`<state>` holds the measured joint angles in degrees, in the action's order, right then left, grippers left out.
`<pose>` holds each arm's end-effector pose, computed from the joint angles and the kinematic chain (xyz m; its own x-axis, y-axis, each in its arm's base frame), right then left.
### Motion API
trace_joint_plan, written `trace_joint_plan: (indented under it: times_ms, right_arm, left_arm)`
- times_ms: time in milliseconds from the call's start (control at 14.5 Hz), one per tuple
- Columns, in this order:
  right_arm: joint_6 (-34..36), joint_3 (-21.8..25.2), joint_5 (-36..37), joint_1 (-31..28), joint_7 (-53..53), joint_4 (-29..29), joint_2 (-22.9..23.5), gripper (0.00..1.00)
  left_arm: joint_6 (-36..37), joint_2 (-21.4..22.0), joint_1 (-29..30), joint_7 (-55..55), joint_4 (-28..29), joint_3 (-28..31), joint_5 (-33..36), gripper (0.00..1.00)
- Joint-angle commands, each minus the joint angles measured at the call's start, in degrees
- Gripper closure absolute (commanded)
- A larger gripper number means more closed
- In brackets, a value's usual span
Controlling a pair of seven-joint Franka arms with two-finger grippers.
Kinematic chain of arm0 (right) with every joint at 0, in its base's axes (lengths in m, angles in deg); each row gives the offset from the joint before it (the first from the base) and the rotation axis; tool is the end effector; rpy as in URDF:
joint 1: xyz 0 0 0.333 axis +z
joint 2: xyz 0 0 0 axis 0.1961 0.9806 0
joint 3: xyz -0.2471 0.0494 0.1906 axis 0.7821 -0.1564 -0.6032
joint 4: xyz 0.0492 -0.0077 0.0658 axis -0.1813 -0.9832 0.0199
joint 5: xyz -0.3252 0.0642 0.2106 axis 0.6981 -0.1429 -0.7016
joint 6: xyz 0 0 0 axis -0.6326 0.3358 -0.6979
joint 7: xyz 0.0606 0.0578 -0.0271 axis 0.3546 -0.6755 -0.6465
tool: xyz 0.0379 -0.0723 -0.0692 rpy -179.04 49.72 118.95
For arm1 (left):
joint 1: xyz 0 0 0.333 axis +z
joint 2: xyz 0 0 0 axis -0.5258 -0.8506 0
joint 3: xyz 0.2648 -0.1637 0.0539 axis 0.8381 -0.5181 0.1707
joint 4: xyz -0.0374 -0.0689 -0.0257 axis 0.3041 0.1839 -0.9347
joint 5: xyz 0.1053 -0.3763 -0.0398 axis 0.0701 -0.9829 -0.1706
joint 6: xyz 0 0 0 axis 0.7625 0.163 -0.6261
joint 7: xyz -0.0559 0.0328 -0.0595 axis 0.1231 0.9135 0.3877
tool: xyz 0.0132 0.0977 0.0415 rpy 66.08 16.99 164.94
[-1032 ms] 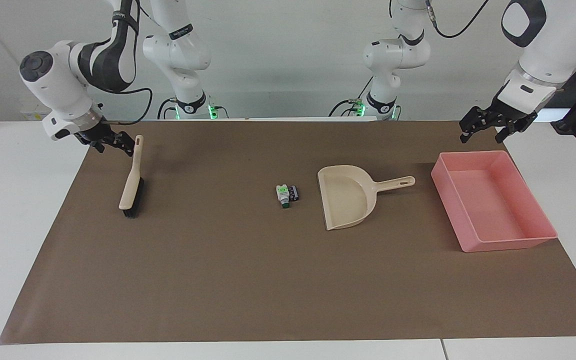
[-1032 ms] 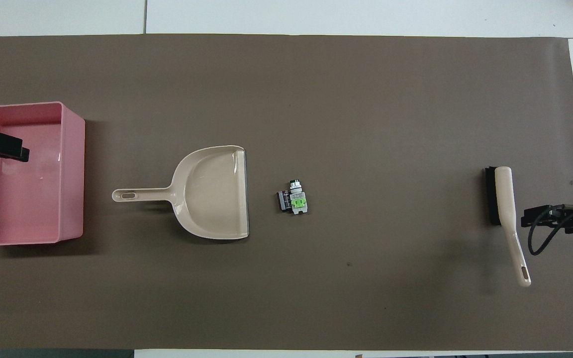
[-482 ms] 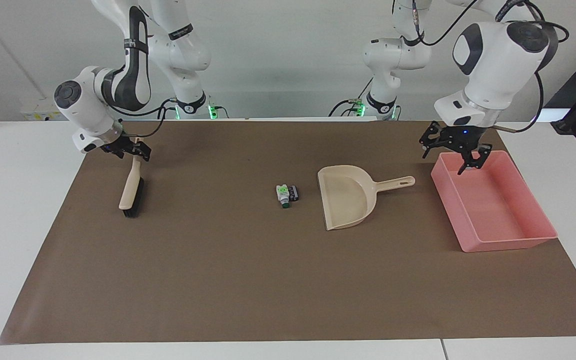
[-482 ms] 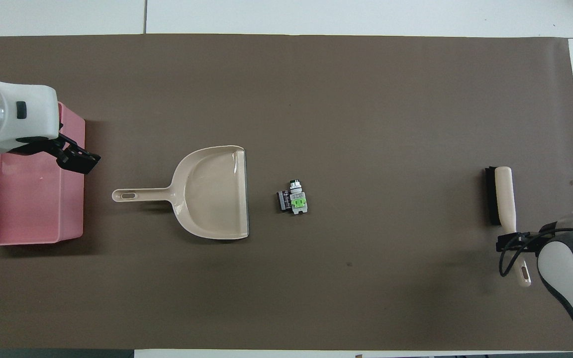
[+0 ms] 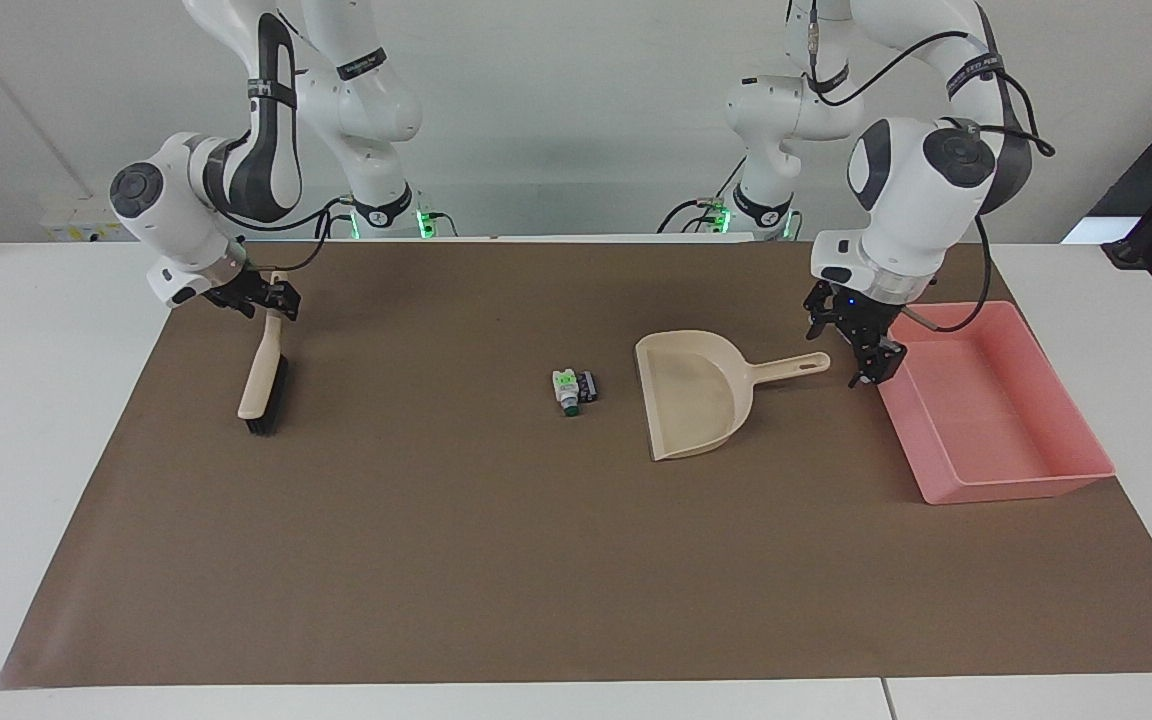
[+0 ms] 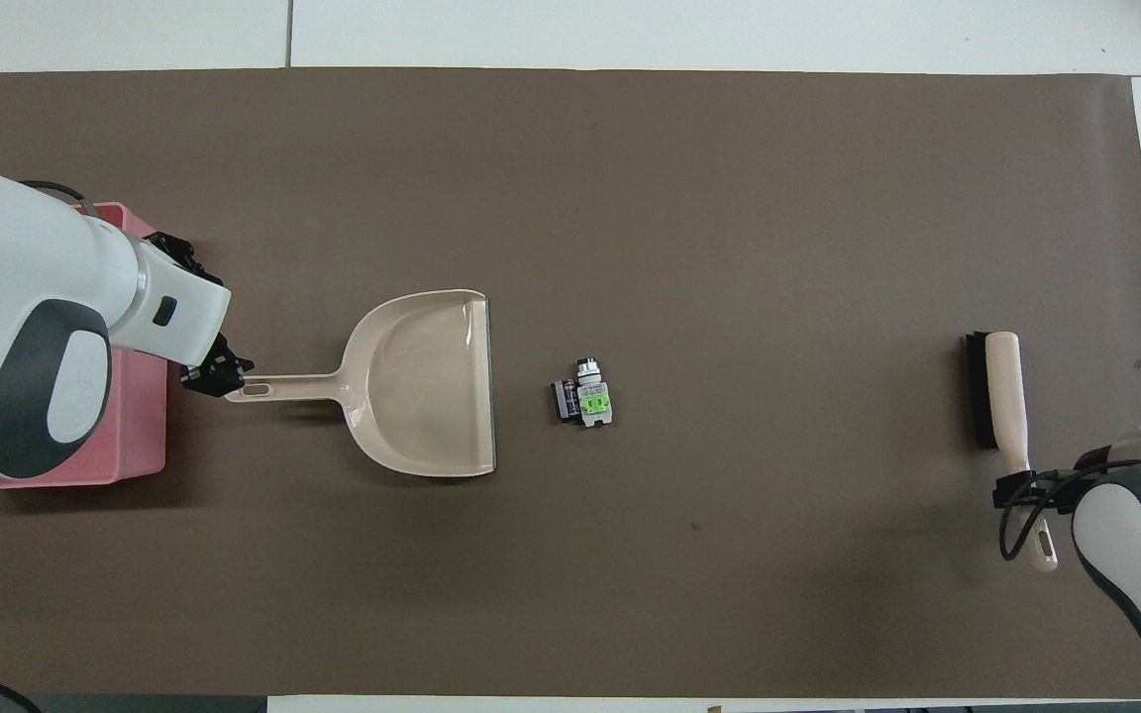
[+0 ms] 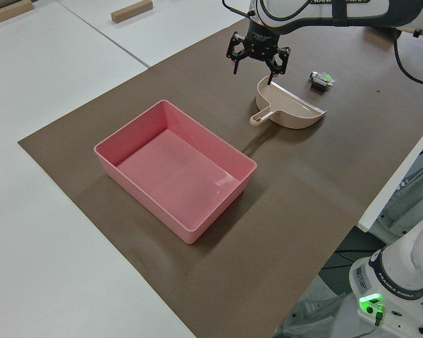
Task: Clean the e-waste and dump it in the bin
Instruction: 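Grasp the dustpan handle with the left gripper while the right gripper grasps the brush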
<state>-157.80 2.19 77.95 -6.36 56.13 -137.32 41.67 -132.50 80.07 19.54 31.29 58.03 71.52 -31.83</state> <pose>0.3950 -0.1325 0.3304 0.9688 -0.1125 -0.2208 -0.1219 -0.9921 -0.0295 0.5403 -0.1167 0.4504 0.3030 -0.9530 -0.0056 -0.9530 -0.3030 0.0010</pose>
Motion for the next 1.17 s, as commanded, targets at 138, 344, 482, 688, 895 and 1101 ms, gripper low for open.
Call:
trace_joint_plan:
  times_ms: [138,344,482,688,895,1101]
  right_arm:
    - [-1.03,-0.42,-1.21,-0.44,-2.06,-1.12,-1.26,0.44]
    - [-0.85,-0.5,-1.3,-0.26,-1.98,-1.12,-1.25,0.82]
    - [-0.85,-0.42,-2.17,0.79,-1.8,-0.86,-1.17,1.0]
    - [0.2,-0.85,-2.53,1.32,-0.4,1.59,-0.29,1.0]
    - [5.28,-1.21,-2.44,5.69,1.96,7.56,0.94,1.0]
    - [11.0,-1.38,-1.39,13.16,9.07,12.49,0.94,1.0]
  left_arm:
    - [-7.44,1.68,-4.33,0.7,8.92,0.75,3.5,0.02]
    - [-11.94,1.59,-6.01,0.7,13.32,0.75,4.03,0.02]
    - [-13.96,1.59,-6.1,0.7,15.17,0.75,4.12,0.02]
    - [-17.04,1.41,-6.97,0.61,17.55,0.75,4.12,0.02]
    - [-17.57,1.5,-7.85,0.52,17.73,0.66,4.12,0.02]
    - [-17.75,1.68,-8.56,0.52,18.17,0.66,4.12,0.03]
